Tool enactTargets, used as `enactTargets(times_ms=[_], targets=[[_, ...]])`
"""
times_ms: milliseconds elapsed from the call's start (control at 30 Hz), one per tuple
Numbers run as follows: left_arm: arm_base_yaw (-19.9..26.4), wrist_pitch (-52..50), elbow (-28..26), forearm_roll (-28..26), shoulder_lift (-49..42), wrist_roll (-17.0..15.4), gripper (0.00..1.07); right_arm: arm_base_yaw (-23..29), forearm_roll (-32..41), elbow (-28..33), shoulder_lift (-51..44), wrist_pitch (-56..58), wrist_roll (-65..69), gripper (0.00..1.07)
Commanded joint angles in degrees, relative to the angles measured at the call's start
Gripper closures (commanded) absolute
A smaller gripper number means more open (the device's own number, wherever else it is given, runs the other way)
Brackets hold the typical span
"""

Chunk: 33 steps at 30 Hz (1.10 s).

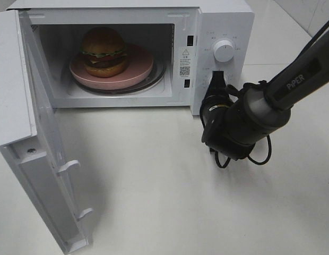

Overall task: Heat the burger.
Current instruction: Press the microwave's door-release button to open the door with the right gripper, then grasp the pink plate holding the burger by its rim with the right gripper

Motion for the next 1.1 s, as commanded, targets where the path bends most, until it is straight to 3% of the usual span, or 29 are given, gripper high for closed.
enactTargets(times_ms=[33,600,767,1100], targets=[[0.2,-0.2,-0.1,-0.5,-1.0,0.2,0.07,0.4,-6.0,1.1,-3.0,-3.0,-0.6,1.07],[0.2,-0.2,-0.1,-0.5,-1.0,0.2,0.07,0.4,-10.5,13.3,-12.1,6.8,-6.5,1.07],[0.2,-0.2,-0.1,-0.5,-1.0,0.2,0.07,0.4,-14.7,18.3,-19.1,14.3,-18.3,1.07],[0.2,-0.2,-0.1,-0.5,-1.0,0.2,0.07,0.3,-21.1,19.2,-27.6,32.7,-41.4,1.06]])
